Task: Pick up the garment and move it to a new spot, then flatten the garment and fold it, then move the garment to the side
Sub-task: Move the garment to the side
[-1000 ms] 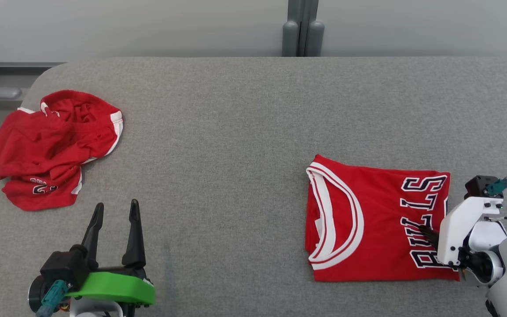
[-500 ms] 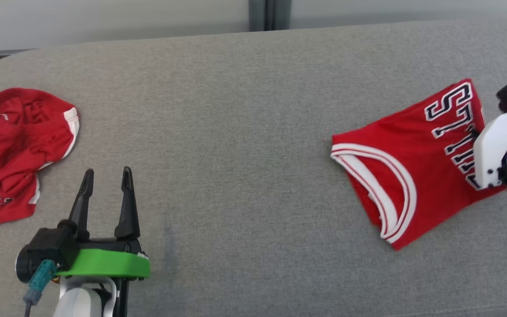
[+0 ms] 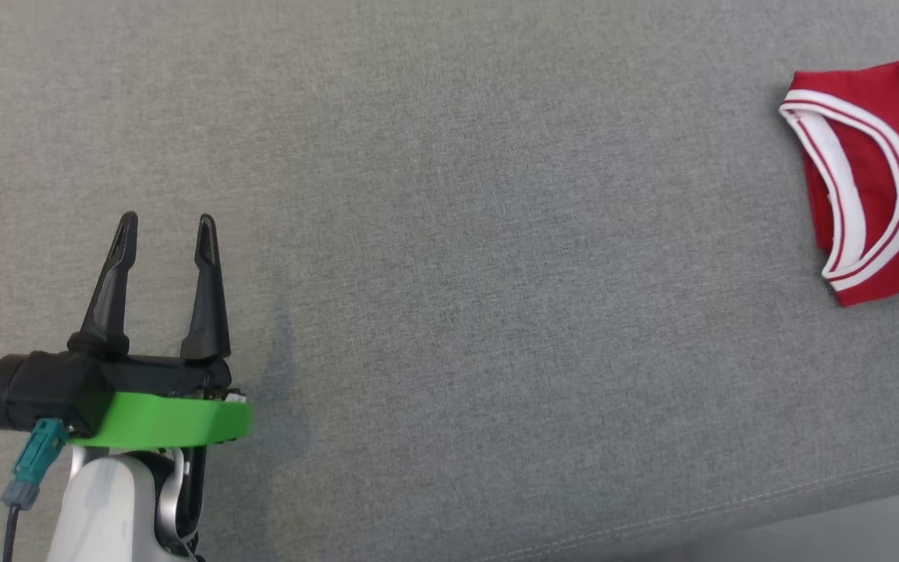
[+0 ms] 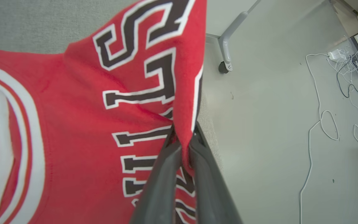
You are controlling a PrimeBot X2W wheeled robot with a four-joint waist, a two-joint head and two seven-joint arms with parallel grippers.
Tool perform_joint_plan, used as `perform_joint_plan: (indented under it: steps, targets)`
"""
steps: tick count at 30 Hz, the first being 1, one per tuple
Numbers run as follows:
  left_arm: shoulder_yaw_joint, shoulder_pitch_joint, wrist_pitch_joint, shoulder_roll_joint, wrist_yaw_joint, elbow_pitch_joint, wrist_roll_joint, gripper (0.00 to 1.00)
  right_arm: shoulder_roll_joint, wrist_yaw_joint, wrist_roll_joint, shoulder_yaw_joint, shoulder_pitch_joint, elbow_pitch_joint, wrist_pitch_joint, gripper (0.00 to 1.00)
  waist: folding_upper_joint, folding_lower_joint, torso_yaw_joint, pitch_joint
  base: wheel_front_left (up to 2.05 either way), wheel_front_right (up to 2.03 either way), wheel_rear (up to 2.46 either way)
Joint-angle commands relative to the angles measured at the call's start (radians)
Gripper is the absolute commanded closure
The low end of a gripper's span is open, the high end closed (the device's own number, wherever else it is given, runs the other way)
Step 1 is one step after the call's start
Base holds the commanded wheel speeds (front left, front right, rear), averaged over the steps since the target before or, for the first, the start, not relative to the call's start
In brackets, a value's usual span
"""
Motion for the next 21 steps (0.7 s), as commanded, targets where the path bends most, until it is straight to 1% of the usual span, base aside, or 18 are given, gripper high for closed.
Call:
perform_joint_plan:
  steps: [1,8,14,15,16,17,21]
  targets:
    - [-0.005,-0.022,0.004,0.013,-0.003,-0.013,0.012,0.00,-0.009,-0.002,-0.012,-0.010,-0.025,0.013,-0.025,1.00,-0.0001,-0.0001,-0.040,0.082,0.00,0.00,0.00]
    - [-0.019,-0.039,0.027,0.033,-0.004,-0.081,0.006,0.00,-0.064,-0.002,-0.077,-0.073,-0.078,0.080,-0.152,1.00,-0.0001,-0.0001,-0.017,0.153,0.00,0.00,0.00]
    - [-0.024,-0.046,0.036,0.038,0.004,-0.098,0.007,0.00,-0.059,-0.002,-0.135,-0.095,-0.100,0.109,-0.224,1.00,-0.0001,-0.0001,-0.001,0.177,0.00,0.00,0.00]
    - [-0.025,-0.047,0.035,0.037,0.005,-0.097,0.006,0.00,-0.058,-0.002,-0.148,-0.094,-0.099,0.112,-0.230,0.92,-0.0001,-0.0001,0.002,0.177,0.00,0.00,0.00]
    - [-0.027,-0.046,0.034,0.036,0.006,-0.095,0.004,0.00,-0.056,-0.002,-0.168,-0.086,-0.095,0.112,-0.240,0.35,-0.0001,-0.0001,0.005,0.174,0.00,0.00,0.00]
    - [-0.027,-0.045,0.033,0.036,0.007,-0.091,0.003,0.00,-0.055,-0.002,-0.179,-0.091,-0.098,0.112,-0.255,0.00,-0.0001,-0.0001,0.009,0.169,0.00,0.00,0.00]
    - [-0.028,-0.039,0.027,0.032,0.009,-0.076,-0.007,0.00,-0.038,-0.002,-0.223,-0.085,-0.091,0.107,-0.297,0.00,-0.0001,-0.0001,0.018,0.139,0.00,0.00,0.00]
